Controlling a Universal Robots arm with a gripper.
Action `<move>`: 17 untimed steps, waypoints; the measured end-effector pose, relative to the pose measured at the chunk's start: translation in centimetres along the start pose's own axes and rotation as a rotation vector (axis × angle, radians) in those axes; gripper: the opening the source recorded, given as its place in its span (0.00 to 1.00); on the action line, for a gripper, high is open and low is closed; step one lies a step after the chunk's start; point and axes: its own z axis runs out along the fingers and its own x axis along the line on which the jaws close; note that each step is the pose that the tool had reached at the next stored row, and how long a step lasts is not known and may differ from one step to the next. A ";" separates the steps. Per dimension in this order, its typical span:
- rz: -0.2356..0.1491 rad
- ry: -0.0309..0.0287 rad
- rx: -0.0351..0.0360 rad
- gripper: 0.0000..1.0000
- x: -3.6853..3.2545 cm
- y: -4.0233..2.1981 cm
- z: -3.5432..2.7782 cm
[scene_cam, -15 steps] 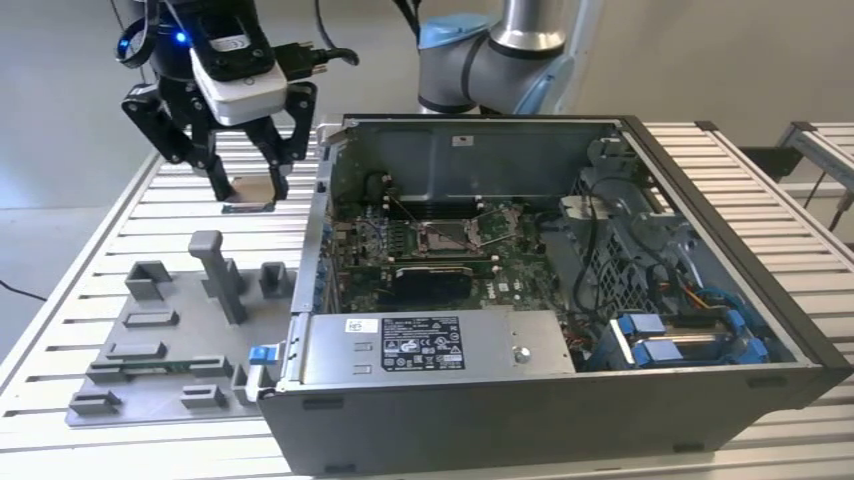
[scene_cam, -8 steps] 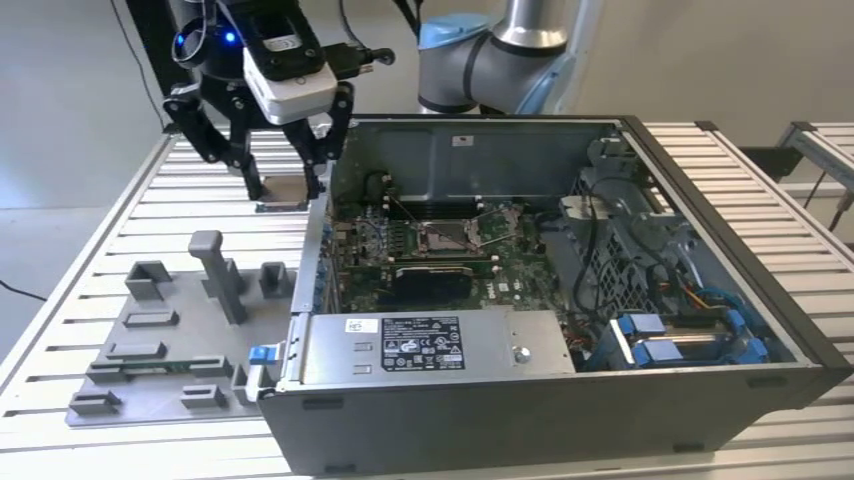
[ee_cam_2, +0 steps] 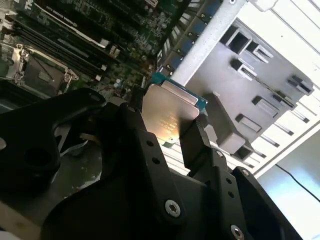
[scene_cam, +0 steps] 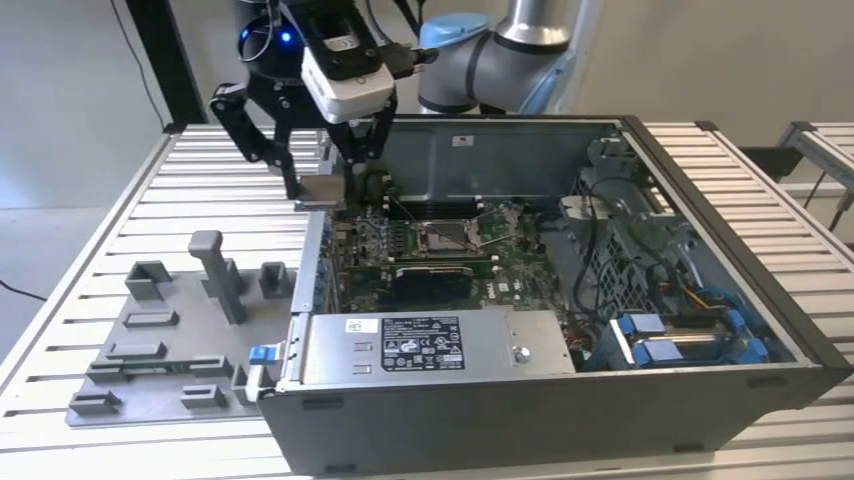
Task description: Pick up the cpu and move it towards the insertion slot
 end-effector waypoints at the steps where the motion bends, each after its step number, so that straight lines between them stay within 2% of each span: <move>1: 0.000 0.0001 0.0001 0.00 -0.46 -0.01 0.00; 10: 0.000 0.0001 0.0001 0.00 -4.54 -0.04 0.03; 17: 0.000 0.0000 0.0001 0.00 -7.27 -0.06 0.05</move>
